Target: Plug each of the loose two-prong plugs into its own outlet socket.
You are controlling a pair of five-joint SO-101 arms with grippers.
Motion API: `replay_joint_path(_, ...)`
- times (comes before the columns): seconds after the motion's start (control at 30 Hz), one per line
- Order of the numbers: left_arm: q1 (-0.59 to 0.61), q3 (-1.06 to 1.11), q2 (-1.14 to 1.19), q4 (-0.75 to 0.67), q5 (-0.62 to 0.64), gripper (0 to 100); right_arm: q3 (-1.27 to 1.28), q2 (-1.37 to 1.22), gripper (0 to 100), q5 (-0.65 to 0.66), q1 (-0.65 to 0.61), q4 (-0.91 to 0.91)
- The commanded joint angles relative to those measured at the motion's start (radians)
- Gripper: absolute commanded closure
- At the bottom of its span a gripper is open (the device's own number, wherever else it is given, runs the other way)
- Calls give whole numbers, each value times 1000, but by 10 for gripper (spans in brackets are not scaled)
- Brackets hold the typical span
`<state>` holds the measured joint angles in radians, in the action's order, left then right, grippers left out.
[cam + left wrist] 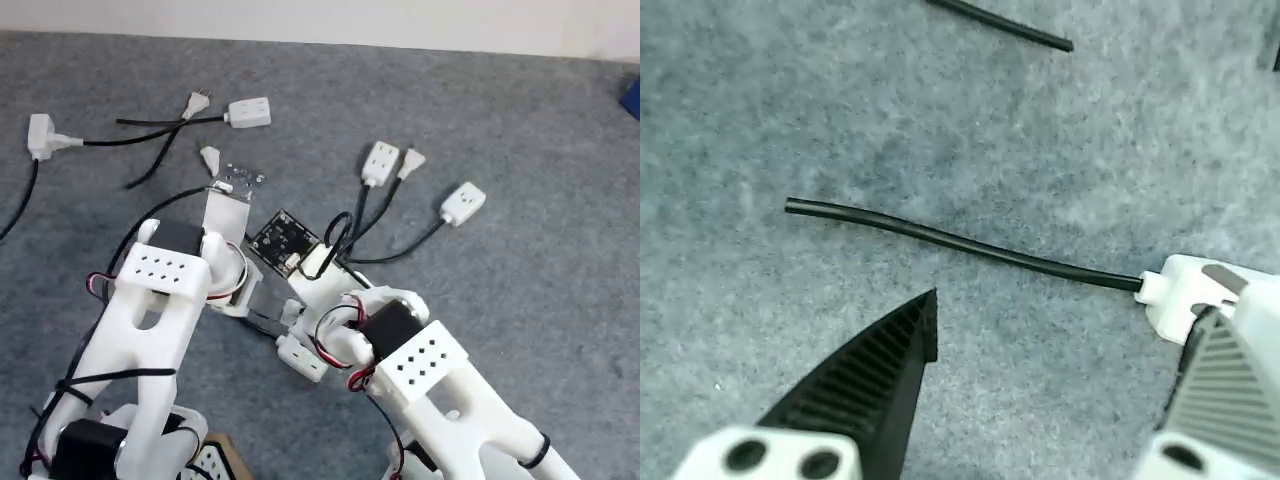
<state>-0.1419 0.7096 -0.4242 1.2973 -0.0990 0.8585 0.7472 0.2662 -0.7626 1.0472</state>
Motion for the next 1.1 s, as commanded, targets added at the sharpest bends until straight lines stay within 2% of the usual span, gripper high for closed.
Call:
replay_joint_path(0.0,-7,1,-13,-29,0,614,-64,33,990,-9,13,-24)
replay_joint_path(0.2,209,-5,-12,-144,3,614,-65,33,991,-3,13,79)
replay_joint_path(0.33,337,2,-4,-235,8,614,-131,16,991,48,13,234)
replay_joint_path(0.5,377,18,-2,-275,40,614,-352,-150,991,74,13,461)
replay_joint_path(0.77,381,53,-2,-322,38,614,-550,-424,985,78,21,478)
replay_joint_path(0.87,381,65,-2,-338,38,614,-644,-492,954,210,84,527)
replay_joint_path(0.97,381,65,-2,-341,38,614,-720,-544,852,376,148,602)
replay_joint_path(1.07,381,61,-2,-342,37,614,-725,-605,764,466,139,598)
